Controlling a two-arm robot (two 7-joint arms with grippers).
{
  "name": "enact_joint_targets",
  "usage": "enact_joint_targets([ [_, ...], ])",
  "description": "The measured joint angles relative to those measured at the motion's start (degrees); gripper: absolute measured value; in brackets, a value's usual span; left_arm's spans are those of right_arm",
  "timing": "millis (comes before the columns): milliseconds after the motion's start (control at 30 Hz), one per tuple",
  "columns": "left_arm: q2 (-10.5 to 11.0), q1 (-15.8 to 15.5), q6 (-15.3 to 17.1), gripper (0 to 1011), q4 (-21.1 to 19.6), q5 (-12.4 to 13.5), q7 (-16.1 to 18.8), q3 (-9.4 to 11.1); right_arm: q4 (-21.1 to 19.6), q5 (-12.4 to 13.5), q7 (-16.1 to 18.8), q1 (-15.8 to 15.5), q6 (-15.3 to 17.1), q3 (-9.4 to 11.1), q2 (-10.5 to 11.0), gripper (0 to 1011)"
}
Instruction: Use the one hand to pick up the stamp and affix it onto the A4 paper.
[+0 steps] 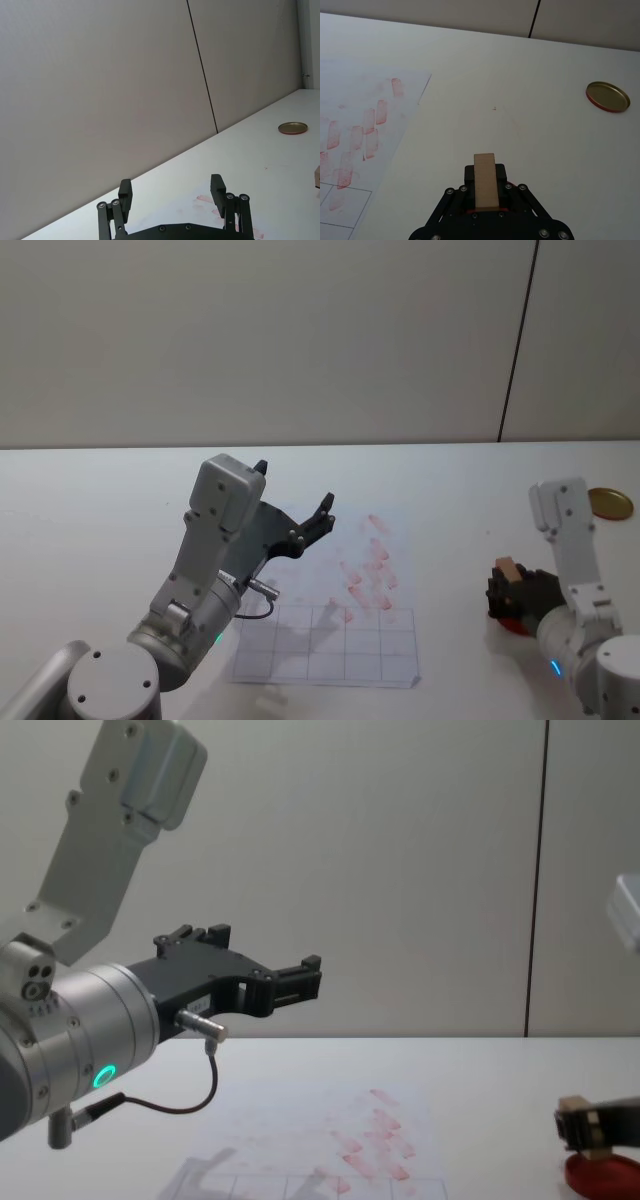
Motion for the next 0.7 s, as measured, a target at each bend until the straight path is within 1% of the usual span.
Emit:
enact_joint_targets([
  [533,0.0,0.0,0.0,993,0.0,0.0,0.0,0.0,-0.38,0.84,-0.27,-1.55,1.12,0.98,0.25,222],
  [600,0.0,0.0,0.0,993,0.0,0.0,0.0,0.0,-0.51,0.89,-0.26,-1.68,1.14,1.03,0.25,238],
  [633,0.0,0.0,0.0,993,0.0,0.0,0.0,0.0,-0.61,0.92,-0.23,-1.78,1.13,1.08,0.24,289],
  [700,0.0,0.0,0.0,993,0.0,0.0,0.0,0.0,-0.76,0.92,-0.22,-1.86,1.08,1.13,0.23,325],
])
